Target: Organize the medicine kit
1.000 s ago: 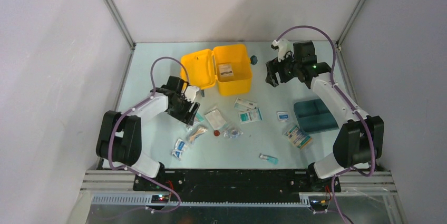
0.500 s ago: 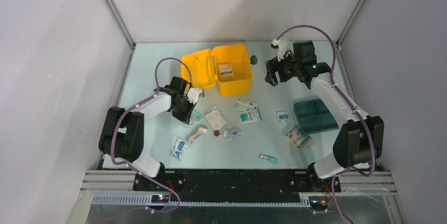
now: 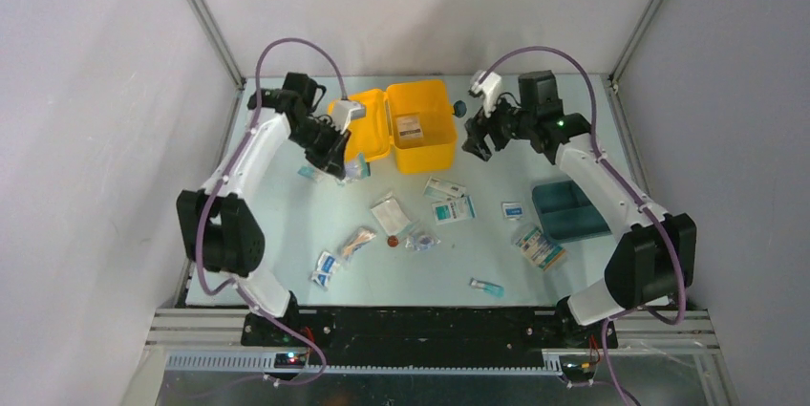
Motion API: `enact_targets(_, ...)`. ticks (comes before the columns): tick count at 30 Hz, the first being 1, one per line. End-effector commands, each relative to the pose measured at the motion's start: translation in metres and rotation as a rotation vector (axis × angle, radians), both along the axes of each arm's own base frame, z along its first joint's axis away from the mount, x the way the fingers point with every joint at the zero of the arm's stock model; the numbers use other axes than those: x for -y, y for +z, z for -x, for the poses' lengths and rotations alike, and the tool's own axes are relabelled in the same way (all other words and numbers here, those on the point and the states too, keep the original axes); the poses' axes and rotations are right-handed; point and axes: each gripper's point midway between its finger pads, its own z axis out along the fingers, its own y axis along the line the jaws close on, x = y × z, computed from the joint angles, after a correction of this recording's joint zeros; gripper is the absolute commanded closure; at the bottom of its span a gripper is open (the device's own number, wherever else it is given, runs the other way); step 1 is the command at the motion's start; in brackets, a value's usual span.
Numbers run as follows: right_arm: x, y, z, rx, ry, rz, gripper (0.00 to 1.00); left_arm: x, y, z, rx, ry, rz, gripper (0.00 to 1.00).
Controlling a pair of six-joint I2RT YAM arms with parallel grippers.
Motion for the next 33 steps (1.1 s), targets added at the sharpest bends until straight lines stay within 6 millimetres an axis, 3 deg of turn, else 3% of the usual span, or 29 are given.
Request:
enact_targets(1, -0.054, 0.068, 0.013, 0.463, 0.383, 0.066, 0.22, 0.015, 0.024, 0.017, -0.193, -0.087, 0.124, 0.94)
enact_targets(3, -0.082, 0.076, 0.017, 0.621, 0.516, 0.107, 0.24, 0.023, 0.038, 0.013, -0.27, -0.086, 0.171, 0.94)
enact_targets(6, -0.104, 0.08, 0.012, 0.766, 0.617, 0.121, 0.25, 0.045, 0.051, -0.014, -0.312, -0.033, 0.28, 0.93)
enact_targets(9, -0.124, 0.068, 0.006, 0.837, 0.714, 0.158, 0.26, 0.061, 0.051, -0.024, -0.354, -0.022, 0.34, 0.95)
enact_targets(16, -0.165, 0.067, 0.011, 0.959, 0.868, 0.109, 0.22, 0.063, 0.038, -0.023, -0.459, 0.031, 0.373, 0.91)
enact_targets(26, -0.195, 0.035, 0.036, 0.886, 1.125, 0.059, 0.26, 0.074, 0.021, -0.011, -0.525, 0.015, 0.315, 0.88)
enact_targets(33, -0.192, 0.016, 0.049, 0.834, 1.274, 0.105, 0.34, 0.083, 0.019, -0.006, -0.578, 0.018, 0.354, 0.87)
